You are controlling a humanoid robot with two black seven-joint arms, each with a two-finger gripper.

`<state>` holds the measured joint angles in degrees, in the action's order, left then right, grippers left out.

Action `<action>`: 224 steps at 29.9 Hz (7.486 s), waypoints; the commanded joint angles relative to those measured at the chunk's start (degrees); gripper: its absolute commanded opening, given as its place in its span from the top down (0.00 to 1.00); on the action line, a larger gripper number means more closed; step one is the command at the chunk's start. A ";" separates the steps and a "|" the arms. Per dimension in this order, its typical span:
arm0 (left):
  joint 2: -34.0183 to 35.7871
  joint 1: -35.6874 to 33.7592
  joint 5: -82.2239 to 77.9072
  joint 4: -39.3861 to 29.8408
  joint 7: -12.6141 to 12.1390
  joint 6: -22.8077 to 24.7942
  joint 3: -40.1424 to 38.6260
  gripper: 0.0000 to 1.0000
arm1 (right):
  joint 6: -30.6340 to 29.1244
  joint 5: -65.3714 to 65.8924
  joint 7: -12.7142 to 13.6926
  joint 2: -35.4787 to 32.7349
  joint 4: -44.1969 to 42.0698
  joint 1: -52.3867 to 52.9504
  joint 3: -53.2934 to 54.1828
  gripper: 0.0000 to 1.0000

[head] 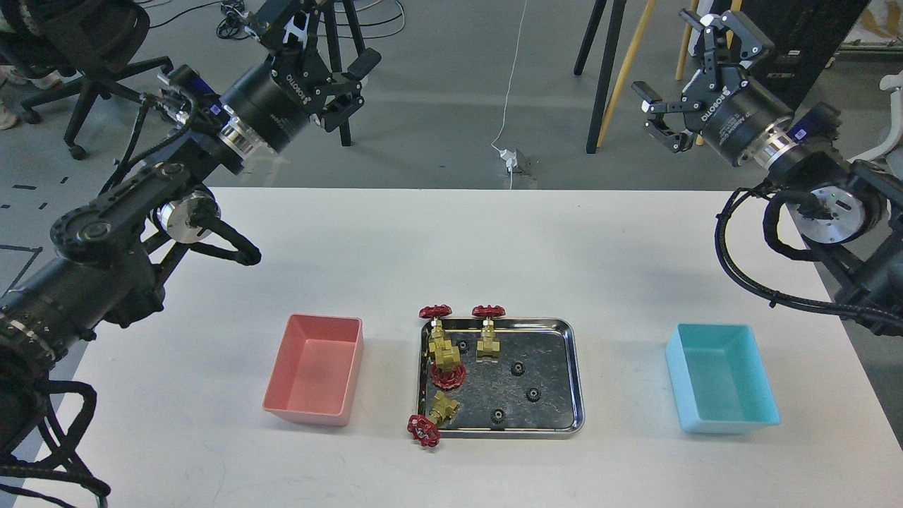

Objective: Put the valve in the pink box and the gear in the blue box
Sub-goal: 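Swing the left arm forward over the table toward the tray, then lower the left gripper onto the brass valve nearest the pink box, then close the left gripper around the brass valve, then lift the valve and lower it into the pink box, open left gripper, then raise the left arm away and bring the right gripper over the tray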

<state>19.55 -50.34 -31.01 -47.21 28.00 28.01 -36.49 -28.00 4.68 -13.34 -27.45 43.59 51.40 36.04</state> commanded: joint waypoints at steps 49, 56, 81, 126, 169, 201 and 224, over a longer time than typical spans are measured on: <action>21.59 -16.03 -67.50 -33.56 0.00 -47.35 57.85 0.11 | 0.00 -6.00 19.06 -3.84 -15.20 23.83 -10.02 0.01; 15.54 -15.32 -67.78 -28.57 0.00 -45.24 62.06 0.11 | 0.00 -5.91 18.97 -6.47 -14.59 22.61 -10.55 0.01; -1.96 -10.05 -67.78 -4.12 0.00 -45.06 64.79 0.10 | 0.00 -6.09 18.71 -8.23 -14.24 17.60 -9.59 0.01; -3.37 -7.50 -67.60 -3.50 0.00 -44.98 64.71 0.68 | 0.00 -6.00 18.53 -8.76 -14.59 13.82 -9.59 0.01; 33.10 -10.76 -74.28 -29.78 0.00 -45.50 57.94 0.86 | 0.00 -6.00 18.35 -7.97 -15.03 12.68 -9.41 0.01; 26.77 -2.57 -74.46 -18.18 0.00 -45.59 57.67 0.58 | 0.00 -6.35 18.27 -8.67 -14.59 11.36 -9.24 0.01; 33.80 -2.75 -53.40 -27.84 0.00 -43.23 37.75 0.22 | 0.00 33.78 18.35 -8.50 11.49 12.59 -11.87 0.01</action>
<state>52.60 -53.07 -93.01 -73.31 27.99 -17.67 6.64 -28.01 27.91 4.98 -35.79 48.15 63.98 24.32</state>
